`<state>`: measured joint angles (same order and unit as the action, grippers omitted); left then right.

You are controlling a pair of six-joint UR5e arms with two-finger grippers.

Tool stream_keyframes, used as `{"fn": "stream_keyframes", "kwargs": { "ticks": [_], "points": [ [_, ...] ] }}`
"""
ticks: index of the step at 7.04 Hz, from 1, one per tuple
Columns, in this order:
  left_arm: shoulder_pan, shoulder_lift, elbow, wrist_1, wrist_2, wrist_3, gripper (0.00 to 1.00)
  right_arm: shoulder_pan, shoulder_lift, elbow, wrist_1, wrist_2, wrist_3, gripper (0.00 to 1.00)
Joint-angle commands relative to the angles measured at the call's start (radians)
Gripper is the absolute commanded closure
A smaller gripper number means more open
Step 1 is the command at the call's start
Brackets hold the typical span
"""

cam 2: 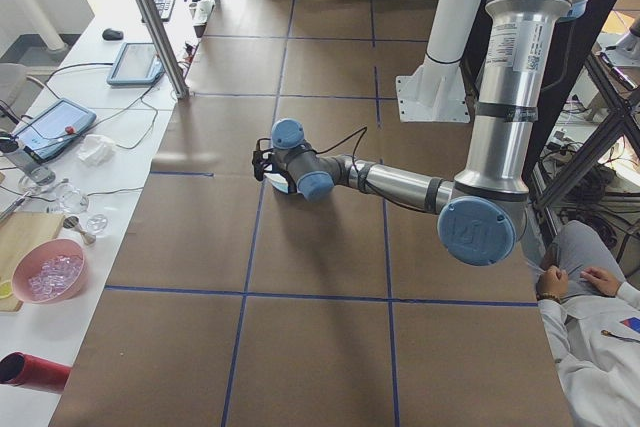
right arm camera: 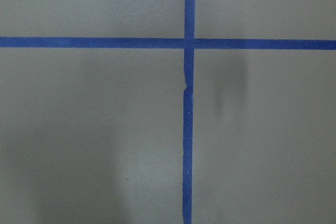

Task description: Stack plate in center

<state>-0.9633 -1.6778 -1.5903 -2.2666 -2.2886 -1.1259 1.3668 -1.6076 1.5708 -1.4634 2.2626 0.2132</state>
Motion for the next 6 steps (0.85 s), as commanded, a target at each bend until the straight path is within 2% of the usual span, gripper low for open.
{"fn": "stream_keyframes", "kwargs": {
  "ticks": [1,6],
  "points": [
    [0.002,-0.008,0.016,-0.001,0.0,-0.002,1.0,0.0,0.0,0.0,0.0,0.0,0.0,0.0],
    [0.002,-0.013,0.021,-0.004,-0.003,0.0,1.0,0.0,0.0,-0.002,0.0,0.0,0.0,0.0]
  ]
}}
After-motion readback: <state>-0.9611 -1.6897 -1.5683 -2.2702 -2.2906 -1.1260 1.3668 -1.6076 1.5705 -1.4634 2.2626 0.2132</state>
